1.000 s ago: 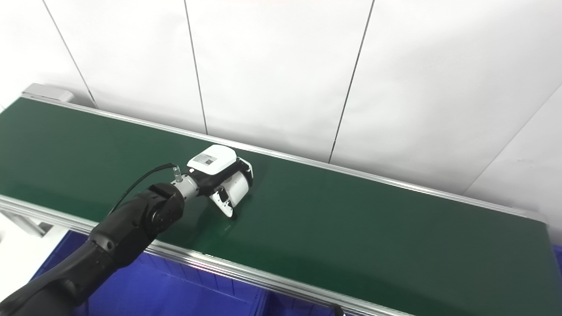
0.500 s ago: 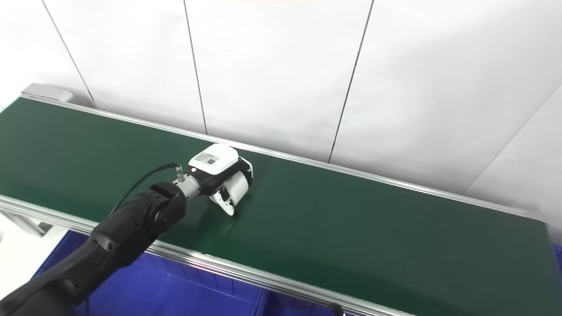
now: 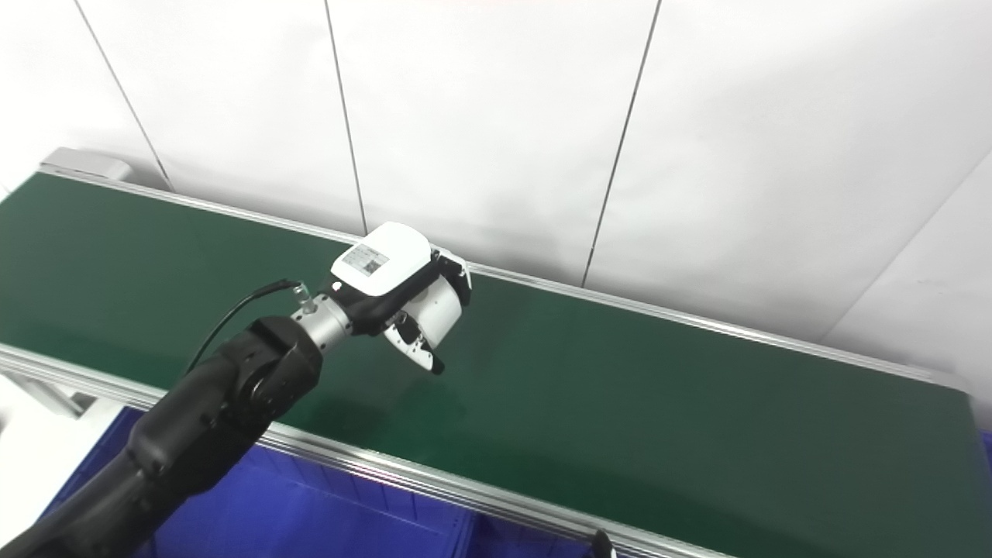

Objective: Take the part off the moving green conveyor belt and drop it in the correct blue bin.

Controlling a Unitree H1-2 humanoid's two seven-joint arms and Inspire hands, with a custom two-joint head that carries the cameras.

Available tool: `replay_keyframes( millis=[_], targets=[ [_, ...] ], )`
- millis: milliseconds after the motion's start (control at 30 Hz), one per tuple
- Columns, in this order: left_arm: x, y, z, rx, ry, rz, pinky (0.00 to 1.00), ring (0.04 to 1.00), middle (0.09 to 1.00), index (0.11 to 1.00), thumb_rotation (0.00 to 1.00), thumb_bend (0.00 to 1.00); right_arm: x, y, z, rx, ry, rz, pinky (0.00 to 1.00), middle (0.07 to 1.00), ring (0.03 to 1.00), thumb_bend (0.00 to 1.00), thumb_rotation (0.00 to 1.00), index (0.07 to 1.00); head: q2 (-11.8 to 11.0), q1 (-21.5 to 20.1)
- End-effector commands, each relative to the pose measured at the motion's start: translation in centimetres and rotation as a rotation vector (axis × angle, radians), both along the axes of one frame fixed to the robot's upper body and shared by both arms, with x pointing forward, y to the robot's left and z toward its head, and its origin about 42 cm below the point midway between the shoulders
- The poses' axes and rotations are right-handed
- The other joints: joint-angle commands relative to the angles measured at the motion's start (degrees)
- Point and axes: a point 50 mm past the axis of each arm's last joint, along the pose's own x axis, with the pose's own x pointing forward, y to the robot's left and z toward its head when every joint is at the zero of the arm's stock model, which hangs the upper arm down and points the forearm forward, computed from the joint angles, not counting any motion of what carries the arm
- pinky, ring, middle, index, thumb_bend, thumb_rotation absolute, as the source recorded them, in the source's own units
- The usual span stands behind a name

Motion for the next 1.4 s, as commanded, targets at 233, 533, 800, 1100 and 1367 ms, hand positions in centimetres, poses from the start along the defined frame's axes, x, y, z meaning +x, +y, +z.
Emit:
replay_keyframes(
  millis=[233,533,800,1100,1367],
  targets=[
    [-5.7,2.5,1.9,0.003,0.023,0.096,0.33,0.377,0.444,0.504,0.00,0.52,0.5,-0.9,2.9,0.041,-0.054,-0.003,1.00,1.000,0.995,0.69,1.00,1.000,4.8,7.1],
    [-11.5,1.2,-0.4,-0.006,0.148,0.171,0.35,0.395,0.462,0.488,0.00,0.52,1.0,-2.9,4.6,0.104,-0.032,0.051,1.00,1.000,1.000,0.67,1.00,1.000,8.2,17.0],
    [-14.9,0.8,-1.9,0.031,0.219,0.216,0.42,0.447,0.464,0.500,0.00,0.52,1.2,-3.1,5.2,0.109,-0.033,0.061,1.00,1.000,1.000,0.61,1.00,1.000,9.6,18.3],
    [-17.8,1.1,-3.8,0.110,0.348,0.244,0.51,0.486,0.512,0.472,0.00,0.52,1.2,-2.0,5.4,0.133,-0.021,0.061,1.00,1.000,1.000,0.65,1.00,1.000,9.7,15.9],
    [-17.3,1.2,-6.7,0.297,0.527,0.220,0.54,0.512,0.495,0.486,0.00,0.52,1.2,-1.7,5.5,0.120,-0.015,0.072,1.00,1.000,1.000,0.67,1.00,1.000,9.1,14.2]
  ],
)
